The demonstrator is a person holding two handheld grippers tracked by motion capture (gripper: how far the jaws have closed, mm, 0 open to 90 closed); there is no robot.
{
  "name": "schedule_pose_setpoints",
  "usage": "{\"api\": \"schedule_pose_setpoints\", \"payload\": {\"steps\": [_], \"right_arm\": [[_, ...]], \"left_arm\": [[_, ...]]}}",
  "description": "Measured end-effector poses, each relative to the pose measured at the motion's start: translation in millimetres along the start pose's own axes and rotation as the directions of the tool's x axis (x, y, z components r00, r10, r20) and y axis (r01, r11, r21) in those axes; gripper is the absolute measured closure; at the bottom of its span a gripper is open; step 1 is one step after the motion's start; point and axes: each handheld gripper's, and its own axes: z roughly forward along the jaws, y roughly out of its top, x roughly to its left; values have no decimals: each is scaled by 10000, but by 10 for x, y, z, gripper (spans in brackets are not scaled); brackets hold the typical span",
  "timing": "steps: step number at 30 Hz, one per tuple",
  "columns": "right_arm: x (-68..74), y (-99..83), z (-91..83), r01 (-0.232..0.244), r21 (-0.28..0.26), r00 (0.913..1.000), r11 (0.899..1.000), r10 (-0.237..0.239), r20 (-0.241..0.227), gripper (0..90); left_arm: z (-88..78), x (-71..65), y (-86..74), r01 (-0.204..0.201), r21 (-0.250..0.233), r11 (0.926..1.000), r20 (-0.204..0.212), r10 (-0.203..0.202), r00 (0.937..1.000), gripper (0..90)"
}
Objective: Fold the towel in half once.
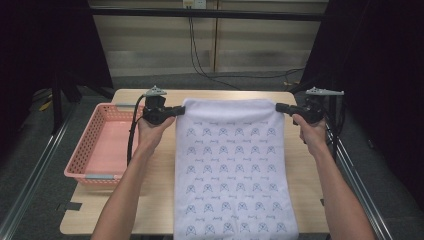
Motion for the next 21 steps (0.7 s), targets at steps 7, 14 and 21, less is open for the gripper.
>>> {"api": "schedule_pose_setpoints", "payload": {"steps": [7, 14, 21], "right_arm": [[0, 350, -28, 68, -389, 9996, 9992, -57, 287, 872], [54, 408, -95, 174, -641, 9998, 9978, -174, 3, 873], [165, 46, -281, 110, -288, 9986, 9995, -125, -512, 873]], "left_arm": [[-154, -20, 375, -326, -784, 9964, 48, 331, 9994, 873], [-214, -140, 325, -490, -665, 9966, 463, 522, 9976, 873], [-257, -314, 21, -565, -121, 9983, 795, 573, 9952, 872]]}}
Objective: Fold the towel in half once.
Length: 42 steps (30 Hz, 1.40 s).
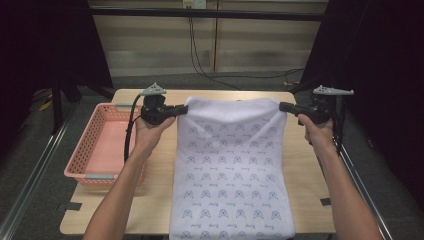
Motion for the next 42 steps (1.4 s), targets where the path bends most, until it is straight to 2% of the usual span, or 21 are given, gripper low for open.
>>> {"api": "schedule_pose_setpoints", "payload": {"steps": [3, 7, 9, 12, 14, 17, 20, 22, 25, 27, 28, 29, 30, 31, 33, 34, 36, 38, 39, 40, 42], "right_arm": [[90, -131, -139, 101, 121, 9995, 9999, -97, -287, 873], [253, -291, -340, 627, 594, 9968, 9963, -596, -524, 874], [322, -383, -414, 617, 649, 9956, 9960, -568, -744, 873], [455, -538, -504, 744, 892, 9931, 9932, -656, -968, 873], [545, -656, -560, 738, 1044, 9922, 9918, -625, -1077, 874], [673, -854, -650, 688, 1468, 9916, 9868, -514, -1189, 873], [796, -1053, -733, 715, 2075, 9914, 9756, -468, -1219, 873], [857, -1182, -772, 615, 2448, 9920, 9676, -323, -1217, 874], [893, -1359, -770, 437, 2969, 9935, 9539, -102, -1135, 874], [887, -1502, -736, 381, 3188, 9936, 9471, -20, -1128, 873], [873, -1564, -702, 316, 3363, 9937, 9412, 66, -1118, 874], [861, -1617, -661, 242, 3547, 9942, 9347, 147, -1066, 874], [863, -1647, -625, 170, 3929, 9952, 9194, 222, -951, 874], [860, -1669, -588, 237, 4157, 9960, 9092, 144, -884, 874], [837, -1728, -521, 146, 4458, 9961, 8950, 255, -839, 874], [832, -1755, -493, 184, 4672, 9965, 8840, 219, -808, 874], [829, -1792, -451, 261, 4933, 9967, 8695, 156, -801, 875], [814, -1798, -427, 169, 4899, 9968, 8716, 238, -766, 876], [808, -1794, -419, 168, 4900, 9969, 8715, 229, -749, 876], [793, -1790, -407, 117, 4864, 9974, 8737, 246, -682, 876], [775, -1778, -385, 130, 4807, 9982, 8768, 168, -577, 877]], "left_arm": [[-97, -101, -124, -49, 171, 9998, 52, 48, 10000, 871], [-254, -274, -324, -209, 559, 9982, 240, 196, 9995, 871], [-322, -369, -447, -85, 514, 9986, 646, 52, 9979, 871], [-383, -492, -647, -310, 921, 9953, 601, 255, 9979, 871], [-451, -518, -773, 66, 1000, 9950, 616, -128, 9980, 871], [-539, -604, -975, 226, 1274, 9916, 707, -318, 9970, 871], [-608, -716, -1183, 280, 1490, 9884, 1045, -439, 9936, 870], [-603, -753, -1291, 389, 1826, 9824, 1087, -596, 9923, 870], [-542, -788, -1517, 703, 2418, 9678, 988, -966, 9904, 870], [-491, -778, -1652, 1116, 2732, 9555, 883, -1404, 9861, 870], [-461, -786, -1691, 1032, 2945, 9501, 937, -1362, 9862, 870], [-442, -800, -1705, 784, 3173, 9451, 935, -1135, 9891, 870], [-433, -811, -1707, 632, 3212, 9449, 945, -983, 9907, 870], [-425, -807, -1712, 608, 3241, 9441, 1039, -994, 9896, 870], [-399, -806, -1759, 791, 3382, 9377, 705, -1091, 9915, 870], [-377, -816, -1786, 721, 3486, 9345, 799, -1063, 9911, 870], [-332, -859, -1813, 429, 3764, 9255, 551, -686, 9961, 871], [-303, -825, -1806, 471, 3765, 9252, 601, -751, 9954, 871], [-281, -782, -1798, 811, 3722, 9246, 455, -1055, 9934, 872], [-260, -751, -1785, 860, 3730, 9238, 490, -1121, 9925, 873], [-199, -722, -1745, 573, 3669, 9285, 338, -749, 9966, 874]]}}
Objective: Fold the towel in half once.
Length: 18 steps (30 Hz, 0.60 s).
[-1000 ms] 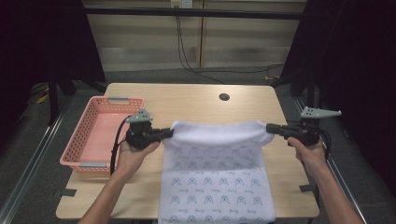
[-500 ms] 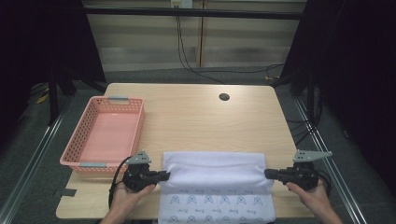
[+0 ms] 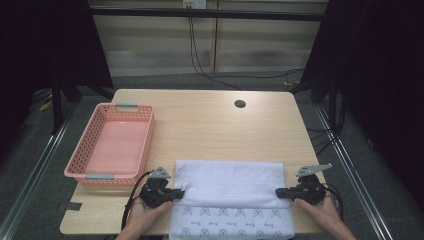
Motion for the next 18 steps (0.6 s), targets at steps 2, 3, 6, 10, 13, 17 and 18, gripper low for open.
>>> {"api": "schedule_pose_setpoints", "payload": {"steps": [2, 3, 6, 10, 13, 17, 18], "right_arm": [[-28, 28, 12, -68, -68, 9998, 10000, 69, 172, 877], [-52, 42, 20, 5, -101, 9998, 9999, -3, 218, 877], [-154, 122, 59, 35, -258, 9989, 9997, -23, 468, 877], [-314, 235, 111, -153, -476, 9980, 9988, 182, 610, 877], [-419, 320, 149, -117, -602, 9961, 9981, 169, 865, 877], [-576, 448, 205, -185, -749, 9932, 9970, 269, 1134, 877], [-617, 479, 224, -267, -798, 9928, 9965, 358, 1146, 877]], "left_arm": [[36, 36, 46, -18, -75, 10000, -114, 17, 9999, 874], [61, 83, 92, 62, -47, 10000, -66, -62, 10000, 874], [135, 203, 189, 272, -218, 9994, -50, -273, 9996, 874], [245, 334, 350, 185, -331, 9993, -285, -195, 9994, 874], [332, 421, 466, 327, -444, 9985, -409, -346, 9986, 875], [430, 545, 634, 404, -361, 9985, -623, -426, 9971, 875], [451, 570, 679, 389, -332, 9987, -712, -411, 9966, 875]]}}
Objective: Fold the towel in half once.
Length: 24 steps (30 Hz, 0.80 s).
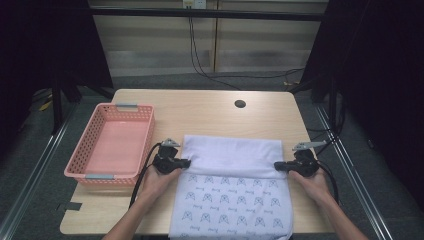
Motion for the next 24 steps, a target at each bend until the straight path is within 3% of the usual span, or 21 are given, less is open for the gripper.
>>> {"api": "schedule_pose_setpoints", "payload": {"steps": [11, 14, 16, 19, 24], "right_arm": [[-284, 311, 245, -387, -288, 9987, 9988, 396, 321, 877], [-355, 412, 320, -565, -339, 9974, 9978, 580, 434, 877], [-394, 469, 367, -618, -407, 9965, 9973, 640, 536, 877], [-457, 557, 437, -924, -498, 9936, 9945, 954, 608, 877], [-552, 705, 560, -1255, -696, 9869, 9896, 1318, 934, 877]], "left_arm": [[165, 298, 301, 508, -25, 9987, -679, -508, 9964, 875], [186, 370, 341, 544, -77, 9985, -739, -548, 9958, 875], [204, 409, 389, 364, 53, 9993, -916, -358, 9952, 874], [235, 490, 453, 507, 41, 9987, -1008, -500, 9937, 875], [322, 655, 556, 897, -384, 9952, -1094, -934, 9896, 875]]}}
